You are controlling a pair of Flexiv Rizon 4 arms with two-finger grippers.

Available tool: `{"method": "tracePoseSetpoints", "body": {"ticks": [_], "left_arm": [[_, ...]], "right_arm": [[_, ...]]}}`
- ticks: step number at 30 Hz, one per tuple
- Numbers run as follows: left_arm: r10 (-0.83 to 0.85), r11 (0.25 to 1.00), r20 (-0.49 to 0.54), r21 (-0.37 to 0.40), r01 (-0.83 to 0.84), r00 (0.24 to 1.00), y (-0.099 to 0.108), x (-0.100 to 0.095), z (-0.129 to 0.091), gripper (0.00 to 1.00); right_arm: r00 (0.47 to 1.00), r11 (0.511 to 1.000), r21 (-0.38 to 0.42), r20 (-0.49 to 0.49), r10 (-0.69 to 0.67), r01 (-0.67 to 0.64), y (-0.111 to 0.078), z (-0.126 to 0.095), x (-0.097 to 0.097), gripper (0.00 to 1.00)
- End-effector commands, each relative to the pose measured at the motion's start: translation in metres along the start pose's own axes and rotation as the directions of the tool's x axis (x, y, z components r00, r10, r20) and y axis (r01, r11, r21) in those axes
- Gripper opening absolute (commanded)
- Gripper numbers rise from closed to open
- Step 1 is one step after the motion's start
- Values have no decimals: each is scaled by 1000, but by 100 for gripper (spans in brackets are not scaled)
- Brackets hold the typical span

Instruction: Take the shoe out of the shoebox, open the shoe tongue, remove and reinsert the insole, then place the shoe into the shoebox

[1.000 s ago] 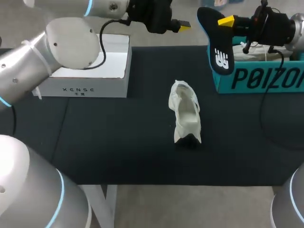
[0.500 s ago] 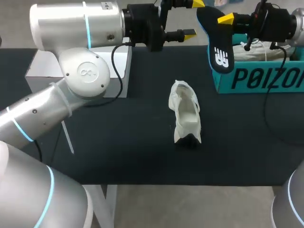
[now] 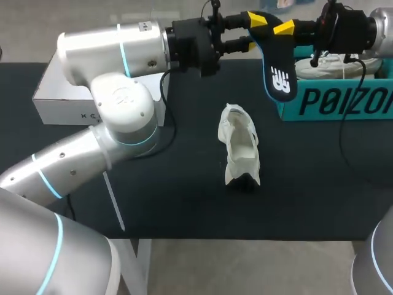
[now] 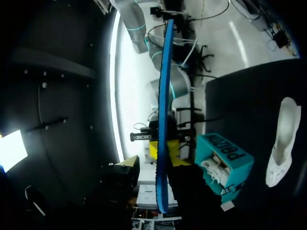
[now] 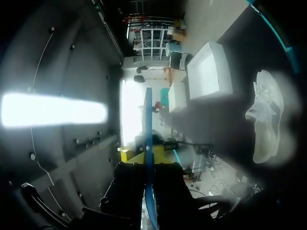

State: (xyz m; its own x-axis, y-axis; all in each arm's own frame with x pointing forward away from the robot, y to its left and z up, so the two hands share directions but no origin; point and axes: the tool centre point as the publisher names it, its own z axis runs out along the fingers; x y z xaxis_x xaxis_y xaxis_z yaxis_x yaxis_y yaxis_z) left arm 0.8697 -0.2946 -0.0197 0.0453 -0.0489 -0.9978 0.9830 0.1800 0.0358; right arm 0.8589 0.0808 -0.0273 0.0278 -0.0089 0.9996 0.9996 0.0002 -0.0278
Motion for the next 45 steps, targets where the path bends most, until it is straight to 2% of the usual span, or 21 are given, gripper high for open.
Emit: {"method": "tracePoseSetpoints", "body": {"ticks": [1, 4, 5, 11, 13, 17, 21, 23, 25, 29, 30, 31, 45], "left_arm": [[1, 1000, 31, -1, -1, 1000, 0, 5, 2, 20], [0, 1000, 17, 2, 0, 1000, -1, 8, 0, 14], [-1, 1000, 14, 2, 1, 1000, -1, 9, 0, 0], [-11, 1000, -10, 12, 11, 1000, -2, 13, 1, 0], [-10, 1000, -27, 14, 11, 1000, -1, 14, 3, 0], [-21, 1000, -1, -1, 21, 1000, 0, 8, 10, 0], [-4, 1000, 8, 4, 4, 1000, -2, 0, 18, 0], [3, 1000, 1, 14, -3, 1000, -3, -2, 23, 0], [3, 1000, -3, 13, -3, 1000, -2, -1, 26, 0], [-9, 1000, 2, -24, 9, 1000, 2, 0, 30, 0], [-13, 1000, 5, -23, 13, 1000, 2, 1, 31, 0], [-11, 1000, 6, -26, 11, 1000, 2, 0, 31, 0], [-54, 998, 9, -16, 54, 999, 4, -10, 22, 0]], "right_arm": [[1000, 1000, -3, 9, -1, 1, 0, 1, 0, 0], [1000, 1000, -4, 11, -1, 1, 0, 1, -1, 0], [1000, 1000, -4, 12, 0, 0, 0, 1, -1, 0], [1000, 1000, -7, 1, -4, 4, 0, 3, -2, 0], [999, 999, -28, 6, -32, 32, -1, -1, 4, 100], [999, 998, -53, -4, -41, 41, -1, -14, 9, 100], [997, 998, -39, 66, -48, 51, -2, -30, 8, 100], [995, 998, -39, 98, -36, 40, 0, -41, 4, 100], [983, 998, -50, 181, -14, 23, 5, -52, -7, 100], [975, 998, -62, 220, 43, -30, 11, -67, -18, 100], [972, 997, -60, 230, 52, -39, 11, -69, -19, 100], [958, 997, -75, 282, 53, -33, 13, -71, -21, 100], [958, 997, -75, 282, 53, -33, 13, -71, -21, 100]]}}
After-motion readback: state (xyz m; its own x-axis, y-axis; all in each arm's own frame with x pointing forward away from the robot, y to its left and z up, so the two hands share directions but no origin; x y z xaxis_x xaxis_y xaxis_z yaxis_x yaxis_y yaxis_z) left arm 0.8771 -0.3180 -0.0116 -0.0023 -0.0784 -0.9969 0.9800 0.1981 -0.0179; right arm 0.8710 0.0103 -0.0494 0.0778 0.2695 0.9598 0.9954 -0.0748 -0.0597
